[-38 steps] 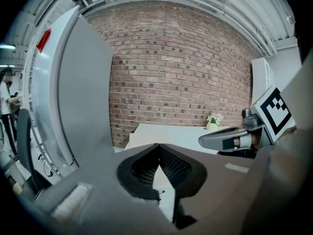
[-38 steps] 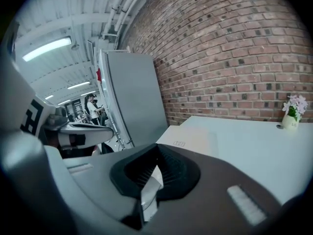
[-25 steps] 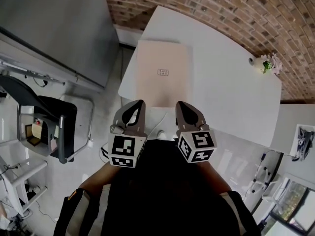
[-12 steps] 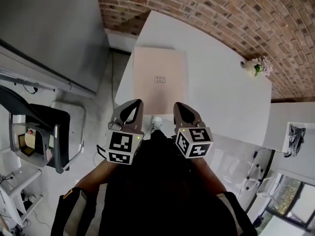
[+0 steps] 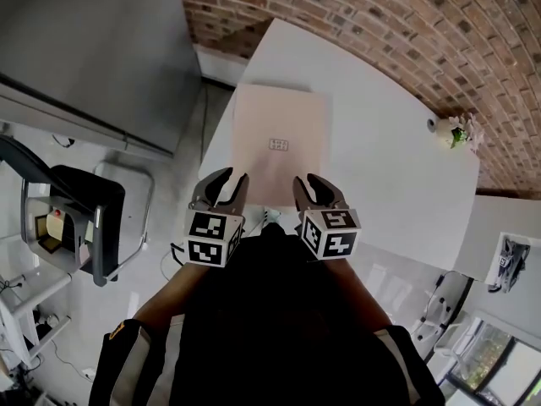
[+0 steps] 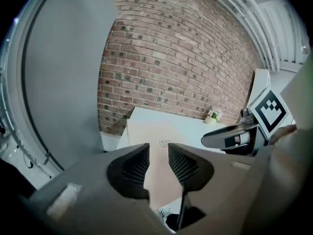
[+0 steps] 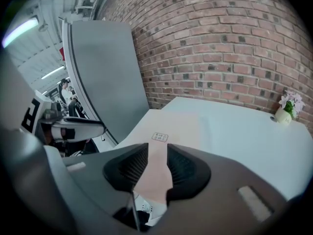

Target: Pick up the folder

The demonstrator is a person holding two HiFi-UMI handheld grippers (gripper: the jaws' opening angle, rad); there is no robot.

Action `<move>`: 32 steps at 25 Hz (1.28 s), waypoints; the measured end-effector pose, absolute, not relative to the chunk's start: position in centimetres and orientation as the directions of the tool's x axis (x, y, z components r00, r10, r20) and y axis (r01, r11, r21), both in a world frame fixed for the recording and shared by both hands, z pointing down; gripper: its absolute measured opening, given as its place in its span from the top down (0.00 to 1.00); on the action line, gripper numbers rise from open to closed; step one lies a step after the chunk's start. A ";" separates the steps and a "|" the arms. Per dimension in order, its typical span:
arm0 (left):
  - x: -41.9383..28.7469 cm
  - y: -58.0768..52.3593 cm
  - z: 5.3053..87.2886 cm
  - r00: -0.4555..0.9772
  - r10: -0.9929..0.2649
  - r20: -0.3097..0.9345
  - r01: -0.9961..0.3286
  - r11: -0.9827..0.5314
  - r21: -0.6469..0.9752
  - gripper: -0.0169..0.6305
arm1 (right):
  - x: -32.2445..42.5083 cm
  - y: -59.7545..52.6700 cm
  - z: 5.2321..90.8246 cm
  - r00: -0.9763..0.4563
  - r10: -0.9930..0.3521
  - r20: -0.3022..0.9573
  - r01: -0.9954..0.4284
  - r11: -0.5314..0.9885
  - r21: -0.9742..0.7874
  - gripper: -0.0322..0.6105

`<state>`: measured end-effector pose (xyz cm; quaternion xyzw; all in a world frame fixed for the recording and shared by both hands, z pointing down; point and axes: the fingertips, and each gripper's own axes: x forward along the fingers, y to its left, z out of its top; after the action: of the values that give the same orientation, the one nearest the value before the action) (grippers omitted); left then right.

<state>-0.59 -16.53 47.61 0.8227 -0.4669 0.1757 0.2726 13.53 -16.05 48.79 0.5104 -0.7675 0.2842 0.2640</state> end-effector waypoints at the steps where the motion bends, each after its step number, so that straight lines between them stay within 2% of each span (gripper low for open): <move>1: -0.5 -16.5 48.2 0.498 -0.665 0.556 -0.867 -0.397 0.301 0.78 | 13.8 -16.2 49.3 -0.341 -0.621 0.706 -0.933 0.316 -0.173 0.76; 12: -1.1 -16.8 54.8 0.444 -0.576 0.686 -0.894 -0.241 0.377 0.51 | 17.2 -17.5 54.9 -0.352 -0.486 0.800 -0.931 0.269 -0.247 0.49; 17: -0.6 -17.4 56.0 0.450 -0.543 0.709 -0.892 -0.224 0.394 0.46 | 17.6 -18.0 56.3 -0.368 -0.437 0.821 -0.926 0.249 -0.283 0.38; 27: 0.3 -18.1 58.6 0.473 -0.481 0.738 -0.880 -0.229 0.415 0.32 | 17.1 -18.1 58.2 -0.451 -0.384 0.806 -0.892 0.235 -0.387 0.28; 32: 1.1 -17.6 59.2 0.503 -0.445 0.741 -0.864 -0.228 0.449 0.32 | 16.8 -17.9 59.1 -0.455 -0.357 0.816 -0.888 0.244 -0.389 0.27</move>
<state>1.13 -17.60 59.25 0.7465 -0.4383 0.2377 0.4405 16.83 -17.95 59.14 0.4267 -0.7293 0.4425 0.3004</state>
